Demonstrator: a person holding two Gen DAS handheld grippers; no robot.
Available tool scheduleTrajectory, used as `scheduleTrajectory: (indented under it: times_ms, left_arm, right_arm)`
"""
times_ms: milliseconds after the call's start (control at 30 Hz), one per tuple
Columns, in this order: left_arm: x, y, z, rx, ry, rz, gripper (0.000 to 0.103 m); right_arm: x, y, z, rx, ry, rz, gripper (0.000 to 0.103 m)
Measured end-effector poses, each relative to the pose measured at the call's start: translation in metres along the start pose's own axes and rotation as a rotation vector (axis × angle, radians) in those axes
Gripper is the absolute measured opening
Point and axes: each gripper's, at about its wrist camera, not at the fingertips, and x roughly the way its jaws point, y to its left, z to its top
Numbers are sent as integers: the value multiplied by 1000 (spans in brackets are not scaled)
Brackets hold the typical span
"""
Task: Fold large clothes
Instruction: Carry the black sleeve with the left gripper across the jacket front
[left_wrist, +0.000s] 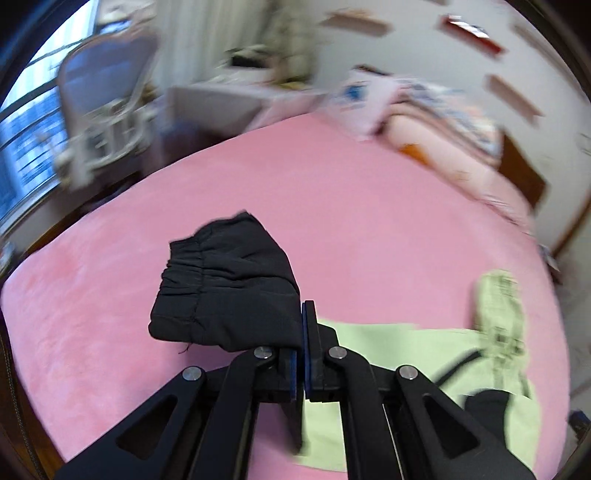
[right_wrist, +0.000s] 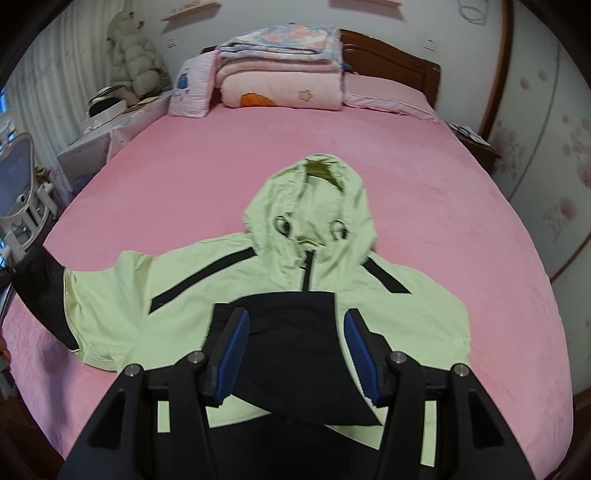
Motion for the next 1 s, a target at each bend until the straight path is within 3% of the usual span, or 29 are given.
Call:
scheduleTrajectory:
  times_ms: [133, 267, 567, 733, 867, 967, 1000]
  left_arm:
    - [-28, -86, -10, 120, -19, -187, 0]
    - [-45, -165, -33, 195, 41, -354, 0]
    - [-49, -303, -119, 362, 168, -610, 0]
    - [-43, -381, -179, 472, 178, -669, 0]
    - [-18, -418, -223, 522, 284, -652, 1]
    - [-10, -415, -249, 552, 377, -631, 12]
    - [-9, -413, -251, 549, 387, -634, 20]
  right_arm:
    - [-5, -30, -7, 67, 4, -28, 53]
    - [-9, -58, -16, 119, 9, -43, 54]
    - [-17, -106, -35, 195, 0, -122, 53]
    - [-23, -141, -45, 249, -6, -163, 54]
    - [-21, -157, -55, 244, -2, -196, 54]
    - [-16, -165, -64, 257, 7, -185, 54]
    - [-14, -167, -66, 265, 8, -175, 54]
